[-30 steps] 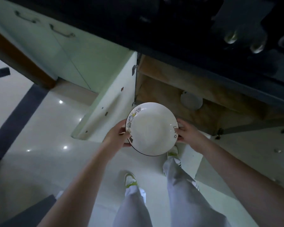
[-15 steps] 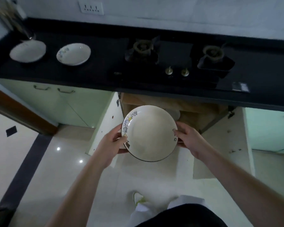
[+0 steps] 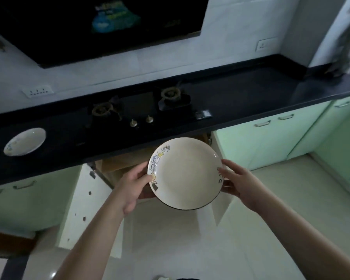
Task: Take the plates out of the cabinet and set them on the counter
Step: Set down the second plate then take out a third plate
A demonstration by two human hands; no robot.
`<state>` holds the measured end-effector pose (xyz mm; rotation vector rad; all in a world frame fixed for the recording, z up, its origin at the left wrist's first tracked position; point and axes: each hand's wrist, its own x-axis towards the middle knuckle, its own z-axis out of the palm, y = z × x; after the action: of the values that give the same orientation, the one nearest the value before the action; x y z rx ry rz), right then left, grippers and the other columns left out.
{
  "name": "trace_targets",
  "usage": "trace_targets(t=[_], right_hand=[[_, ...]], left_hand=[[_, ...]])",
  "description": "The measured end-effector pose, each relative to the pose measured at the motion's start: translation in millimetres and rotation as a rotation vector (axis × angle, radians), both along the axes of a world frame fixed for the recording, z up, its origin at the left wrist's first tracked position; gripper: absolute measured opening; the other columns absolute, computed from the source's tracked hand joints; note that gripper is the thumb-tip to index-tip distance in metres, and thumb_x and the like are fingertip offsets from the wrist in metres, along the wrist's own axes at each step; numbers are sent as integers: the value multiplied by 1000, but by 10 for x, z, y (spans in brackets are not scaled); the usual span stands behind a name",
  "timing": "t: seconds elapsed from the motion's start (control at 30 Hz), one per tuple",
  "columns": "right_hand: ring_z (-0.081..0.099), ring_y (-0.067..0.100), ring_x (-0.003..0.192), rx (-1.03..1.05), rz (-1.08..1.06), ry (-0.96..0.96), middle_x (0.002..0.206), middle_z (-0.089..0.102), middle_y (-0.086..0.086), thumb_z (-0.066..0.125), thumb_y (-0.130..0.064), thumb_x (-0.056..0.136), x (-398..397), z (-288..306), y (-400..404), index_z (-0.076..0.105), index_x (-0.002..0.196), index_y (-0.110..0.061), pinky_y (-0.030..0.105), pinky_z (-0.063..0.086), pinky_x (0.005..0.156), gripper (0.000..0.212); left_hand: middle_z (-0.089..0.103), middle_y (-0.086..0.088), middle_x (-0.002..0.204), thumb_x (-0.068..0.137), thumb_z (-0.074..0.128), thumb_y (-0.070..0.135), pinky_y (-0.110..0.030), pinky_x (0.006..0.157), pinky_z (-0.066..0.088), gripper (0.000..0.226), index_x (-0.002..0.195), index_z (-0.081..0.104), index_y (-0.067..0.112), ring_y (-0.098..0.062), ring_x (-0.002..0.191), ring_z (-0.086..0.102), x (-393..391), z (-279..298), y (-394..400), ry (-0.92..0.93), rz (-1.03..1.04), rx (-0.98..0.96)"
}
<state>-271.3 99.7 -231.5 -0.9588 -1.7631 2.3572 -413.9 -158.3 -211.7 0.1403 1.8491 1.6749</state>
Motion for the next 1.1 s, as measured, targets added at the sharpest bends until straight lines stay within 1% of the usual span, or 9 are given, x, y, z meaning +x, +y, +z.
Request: trace_targets(t=[0.07, 0.17, 0.3, 0.4, 0.5, 0.63, 0.77, 0.93, 1.1], right_hand=[[70, 24, 76, -18, -46, 26, 99, 73, 8, 59, -15, 94, 338, 69, 258, 62, 123, -25, 29, 57, 67, 30], [64, 23, 73, -11, -126, 60, 85, 71, 3, 57, -14, 95, 816, 173, 582, 63, 122, -23, 29, 57, 67, 29], [62, 25, 74, 1, -218, 88, 94, 68, 5, 56, -15, 96, 1275, 303, 931, 63, 122, -22, 30, 57, 67, 28], [64, 23, 70, 19, -287, 101, 93, 69, 4, 56, -17, 96, 1466, 361, 1154, 67, 118, -23, 28, 56, 63, 25], [64, 21, 69, 49, -348, 99, 92, 71, 1, 55, -18, 96, 1549, 371, 1351, 69, 114, -25, 27, 55, 62, 24], [63, 23, 71, 67, -416, 96, 99, 71, 6, 53, -18, 97, 1544, 350, 1565, 67, 118, -24, 26, 55, 62, 26], [65, 23, 70, 74, -470, 65, 104, 71, 9, 52, -17, 97, 1453, 373, 1779, 66, 120, -25, 26, 55, 63, 27], [67, 24, 73, 72, -549, 47, 103, 73, 6, 54, -18, 97, 1371, 374, 2125, 66, 120, -24, 28, 55, 65, 27], [68, 21, 70, 48, -607, 46, 97, 74, 4, 54, -18, 97, 1349, 285, 2541, 67, 116, -26, 27, 56, 64, 25]], left_hand=[[78, -4, 96, 90, 56, -4, -33, 61, 59, 50, 90, 76, 41, -20, 79, 74, 176, 37, 352, -14, -52, 15], [78, -2, 92, 89, 55, -5, -27, 54, 58, 52, 86, 78, 42, -15, 71, 73, 410, 111, 868, -28, -146, 25], [78, 0, 84, 92, 53, -3, -22, 46, 54, 48, 85, 78, 36, -11, 65, 73, 636, 172, 1460, -36, -177, 32], [79, -1, 87, 94, 54, 1, -23, 46, 53, 42, 86, 77, 36, -11, 67, 73, 776, 203, 1800, -40, -189, 35], [79, -3, 89, 95, 56, 6, -26, 47, 54, 37, 85, 77, 34, -14, 69, 74, 819, 209, 2082, -54, -184, 38], [78, -5, 85, 96, 57, 11, -35, 48, 57, 25, 87, 74, 28, -20, 68, 75, 698, 211, 2454, -76, -219, 45], [78, -8, 91, 97, 57, 14, -45, 57, 60, 19, 95, 72, 26, -25, 73, 75, 476, 204, 2819, -95, -291, 43], [78, -9, 93, 97, 57, 12, -38, 53, 58, 20, 104, 73, 21, -25, 73, 75, 277, 118, 3298, -131, -366, 53], [77, -11, 96, 96, 58, 15, -41, 57, 59, 21, 96, 76, 25, -29, 81, 75, 191, 49, 3777, -183, -414, 37]])
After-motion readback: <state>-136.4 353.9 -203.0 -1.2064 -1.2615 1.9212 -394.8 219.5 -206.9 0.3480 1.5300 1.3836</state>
